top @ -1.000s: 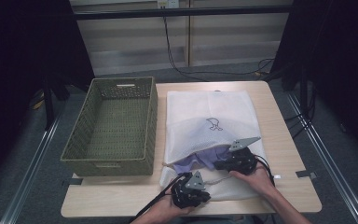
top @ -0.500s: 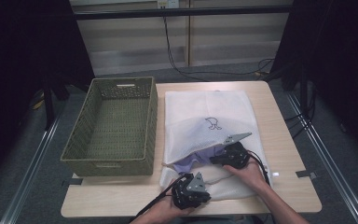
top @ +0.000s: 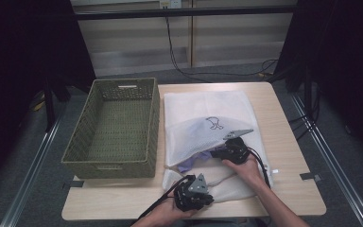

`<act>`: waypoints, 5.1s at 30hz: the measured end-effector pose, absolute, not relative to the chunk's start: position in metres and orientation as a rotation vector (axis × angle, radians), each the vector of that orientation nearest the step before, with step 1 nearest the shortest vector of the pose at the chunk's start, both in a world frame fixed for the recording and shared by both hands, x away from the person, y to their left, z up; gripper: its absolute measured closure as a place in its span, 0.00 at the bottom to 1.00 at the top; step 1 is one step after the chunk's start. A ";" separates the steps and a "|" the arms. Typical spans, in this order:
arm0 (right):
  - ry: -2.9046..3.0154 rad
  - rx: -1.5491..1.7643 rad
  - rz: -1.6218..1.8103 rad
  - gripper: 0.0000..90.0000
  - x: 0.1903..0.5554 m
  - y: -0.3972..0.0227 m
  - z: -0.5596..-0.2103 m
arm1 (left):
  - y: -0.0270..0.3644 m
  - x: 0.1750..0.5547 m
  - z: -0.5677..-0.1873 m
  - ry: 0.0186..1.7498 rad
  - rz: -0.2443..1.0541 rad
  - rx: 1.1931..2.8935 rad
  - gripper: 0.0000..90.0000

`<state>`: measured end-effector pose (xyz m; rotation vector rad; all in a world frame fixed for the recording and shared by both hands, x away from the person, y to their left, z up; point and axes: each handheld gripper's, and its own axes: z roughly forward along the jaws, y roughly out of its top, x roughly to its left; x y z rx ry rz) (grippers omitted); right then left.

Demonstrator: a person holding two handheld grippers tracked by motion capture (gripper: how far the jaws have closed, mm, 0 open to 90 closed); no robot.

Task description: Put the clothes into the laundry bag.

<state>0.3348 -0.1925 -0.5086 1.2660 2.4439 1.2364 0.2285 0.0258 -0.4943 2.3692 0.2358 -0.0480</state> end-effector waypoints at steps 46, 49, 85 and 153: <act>2.328 1.361 1.245 0.88 0.351 -0.183 -0.503 | 0.026 0.231 -0.497 0.241 -0.062 2.341 0.95; 2.348 1.328 1.294 0.85 0.347 -0.187 -0.500 | 0.026 0.232 -0.495 0.237 -0.061 2.359 0.95; 2.308 1.019 1.609 0.65 0.307 -0.238 -0.421 | 0.026 0.232 -0.497 0.242 -0.077 2.336 0.94; 2.440 0.906 1.558 0.97 0.313 -0.213 -0.425 | 0.027 0.231 -0.496 0.224 -0.067 2.348 0.92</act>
